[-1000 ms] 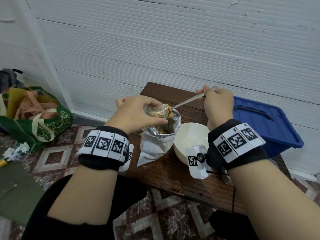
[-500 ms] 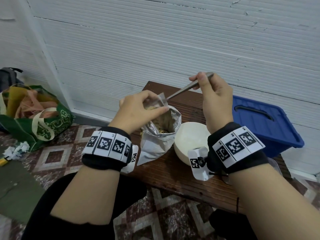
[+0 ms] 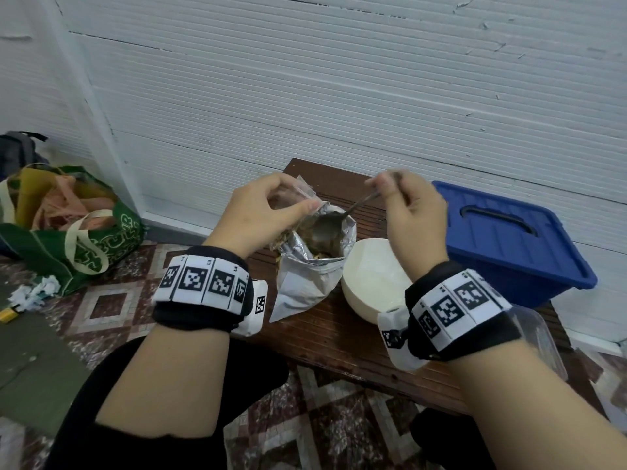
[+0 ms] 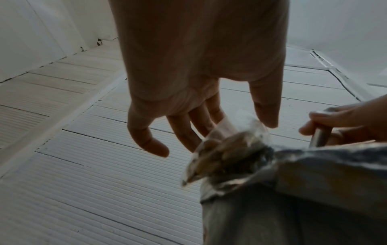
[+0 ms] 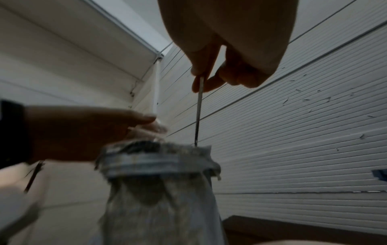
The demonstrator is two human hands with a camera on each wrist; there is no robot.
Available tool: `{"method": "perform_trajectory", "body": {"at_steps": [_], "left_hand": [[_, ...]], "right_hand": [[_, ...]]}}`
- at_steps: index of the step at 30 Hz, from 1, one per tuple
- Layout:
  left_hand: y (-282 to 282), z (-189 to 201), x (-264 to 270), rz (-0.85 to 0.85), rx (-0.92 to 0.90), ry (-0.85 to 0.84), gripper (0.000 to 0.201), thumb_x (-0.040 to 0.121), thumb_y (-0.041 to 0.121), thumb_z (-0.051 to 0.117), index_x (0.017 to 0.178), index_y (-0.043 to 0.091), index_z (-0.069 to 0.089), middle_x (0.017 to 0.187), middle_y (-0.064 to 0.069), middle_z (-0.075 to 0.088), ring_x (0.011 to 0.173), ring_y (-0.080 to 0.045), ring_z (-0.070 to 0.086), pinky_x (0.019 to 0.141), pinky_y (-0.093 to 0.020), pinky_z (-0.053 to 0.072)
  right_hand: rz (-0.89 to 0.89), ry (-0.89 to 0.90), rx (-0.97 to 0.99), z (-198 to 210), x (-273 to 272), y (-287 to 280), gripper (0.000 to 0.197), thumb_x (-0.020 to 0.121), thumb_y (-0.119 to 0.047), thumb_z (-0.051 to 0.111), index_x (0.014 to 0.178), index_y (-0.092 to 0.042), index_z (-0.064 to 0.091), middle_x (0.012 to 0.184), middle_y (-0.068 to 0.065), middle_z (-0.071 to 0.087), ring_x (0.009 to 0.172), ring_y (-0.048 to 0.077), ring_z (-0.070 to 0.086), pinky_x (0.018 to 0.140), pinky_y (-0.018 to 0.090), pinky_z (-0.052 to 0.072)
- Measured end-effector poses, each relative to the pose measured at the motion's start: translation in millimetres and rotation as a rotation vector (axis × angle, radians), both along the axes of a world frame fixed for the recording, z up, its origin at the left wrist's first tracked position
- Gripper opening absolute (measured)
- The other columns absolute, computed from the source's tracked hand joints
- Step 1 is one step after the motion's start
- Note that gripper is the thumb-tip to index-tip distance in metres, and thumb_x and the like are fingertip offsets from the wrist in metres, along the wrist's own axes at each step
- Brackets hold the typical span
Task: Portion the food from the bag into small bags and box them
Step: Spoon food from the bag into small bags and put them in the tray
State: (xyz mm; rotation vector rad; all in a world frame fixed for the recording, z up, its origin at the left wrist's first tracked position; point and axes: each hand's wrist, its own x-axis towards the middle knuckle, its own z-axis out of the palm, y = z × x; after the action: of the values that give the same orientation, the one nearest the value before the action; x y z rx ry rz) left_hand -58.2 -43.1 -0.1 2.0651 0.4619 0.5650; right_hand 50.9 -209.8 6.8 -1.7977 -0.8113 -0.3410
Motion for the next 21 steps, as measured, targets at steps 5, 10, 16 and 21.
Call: {"method": "perform_trajectory", "body": {"at_steps": [5,10,16,21], "left_hand": [[-0.1,0.3,-0.1,-0.015,0.013,-0.008,0.029,0.073,0.049,0.075,0.095,0.03,0.07,0.091,0.016,0.071,0.09,0.006,0.063,0.09,-0.027,0.051],[-0.1,0.4,-0.1,-0.025,0.002,0.011,0.033,0.073,0.05,0.076,0.098,0.03,0.069,0.092,0.016,0.072,0.09,0.003,0.064,0.089,-0.03,0.053],[-1.9,0.4,0.7,-0.031,-0.004,0.014,0.036,0.071,0.053,0.076,0.098,0.031,0.07,0.092,0.015,0.072,0.093,0.0,0.064,0.091,-0.037,0.053],[-0.2,-0.6,-0.1,-0.037,-0.011,0.028,0.039,0.071,0.054,0.075,0.101,0.03,0.069,0.093,0.016,0.072,0.094,-0.001,0.064,0.091,-0.035,0.052]], "right_hand": [[0.111,-0.358,-0.369,-34.6,-4.5,9.5,0.031,0.093,-0.03,0.046,0.091,-0.014,0.072,0.08,0.003,0.065,0.077,0.026,0.054,0.073,0.035,0.037],[0.134,-0.402,-0.403,-41.8,-10.4,10.5,0.034,0.091,-0.029,0.044,0.081,-0.01,0.07,0.073,0.002,0.063,0.071,0.025,0.051,0.067,0.036,0.039],[0.041,-0.065,-0.331,-30.3,-5.1,7.1,0.027,0.096,-0.017,0.051,0.08,-0.008,0.071,0.08,0.006,0.068,0.083,0.024,0.056,0.076,0.027,0.035],[-0.067,0.285,-0.134,-24.1,-5.9,6.7,0.03,0.098,-0.021,0.051,0.073,-0.018,0.068,0.065,-0.007,0.06,0.059,-0.003,0.052,0.059,0.01,0.037]]}}
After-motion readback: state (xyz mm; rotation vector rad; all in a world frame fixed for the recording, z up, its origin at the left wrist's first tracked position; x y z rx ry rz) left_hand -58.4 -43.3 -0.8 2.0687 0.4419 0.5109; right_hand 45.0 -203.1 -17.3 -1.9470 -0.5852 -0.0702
